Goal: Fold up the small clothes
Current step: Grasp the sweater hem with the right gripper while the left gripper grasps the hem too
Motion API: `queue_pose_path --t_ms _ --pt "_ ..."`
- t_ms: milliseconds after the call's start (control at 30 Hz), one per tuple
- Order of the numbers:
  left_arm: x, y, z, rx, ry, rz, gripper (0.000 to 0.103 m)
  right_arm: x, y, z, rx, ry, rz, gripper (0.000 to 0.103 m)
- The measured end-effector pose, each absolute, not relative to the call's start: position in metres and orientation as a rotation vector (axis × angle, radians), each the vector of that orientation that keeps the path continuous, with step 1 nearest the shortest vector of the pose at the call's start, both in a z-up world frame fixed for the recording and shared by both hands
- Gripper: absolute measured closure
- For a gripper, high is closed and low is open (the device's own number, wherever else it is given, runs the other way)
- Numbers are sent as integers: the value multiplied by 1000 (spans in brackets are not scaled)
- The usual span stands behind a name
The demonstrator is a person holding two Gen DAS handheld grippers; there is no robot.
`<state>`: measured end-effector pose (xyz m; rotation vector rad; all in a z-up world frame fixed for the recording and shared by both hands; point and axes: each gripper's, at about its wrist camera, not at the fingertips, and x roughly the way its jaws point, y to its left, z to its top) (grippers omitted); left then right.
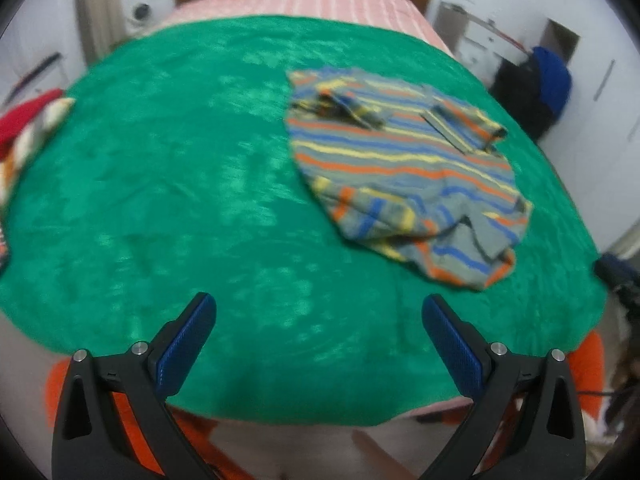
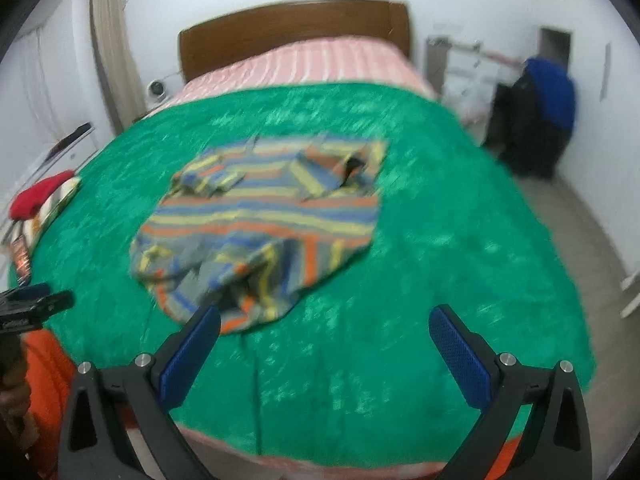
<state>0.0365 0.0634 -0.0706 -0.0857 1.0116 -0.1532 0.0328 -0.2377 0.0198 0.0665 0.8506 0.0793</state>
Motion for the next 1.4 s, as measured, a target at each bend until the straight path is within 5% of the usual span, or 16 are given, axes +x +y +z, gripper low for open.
queue_pose_path --t_ms 167,233,300,367,400,433,667,833,867,933,1000,1167,1267,1300,1333,1400 --pt "58 19 -68 15 908 -296 3 76 -221 -15 269 992 281 1" --pt "69 -2 -76 109 871 -349 14 97 -216 -27 387 1026 347 5" --pt "86 -21 -92 201 885 -403 26 121 -209 -49 465 1071 358 33" --pt "103 -30 -111 255 924 -422 47 134 -210 -66 517 1113 355 86" --pt "108 -29 -117 256 944 -432 78 136 -213 -71 555 1129 360 95" --pt "112 -27 -123 233 969 -458 94 133 -217 -71 587 1133 376 96" --pt "65 52 -79 114 894 -606 95 70 -287 -12 381 1092 403 97" --pt "46 108 -89 95 998 -483 94 48 -330 -36 286 1167 272 95" --pt "45 113 -91 81 1010 -465 91 46 -337 -48 310 1185 253 93" --pt "38 128 -94 30 1028 -432 53 46 -347 -63 353 1203 220 79" --pt "34 133 -92 -30 1010 -418 30 43 -358 -71 397 1208 199 63" --pt "38 106 -111 -135 1070 -423 19 30 -374 -65 483 1158 265 53" --pt "41 71 -145 21 1181 -338 37 29 -360 -75 438 1182 322 53" --pt "42 64 -152 58 1197 -307 54 30 -353 -82 420 1205 335 53" --pt "40 58 -153 76 1182 -283 92 33 -348 -88 402 1212 340 51" --pt "41 58 -148 28 1204 -337 101 38 -335 -90 316 1207 343 76"
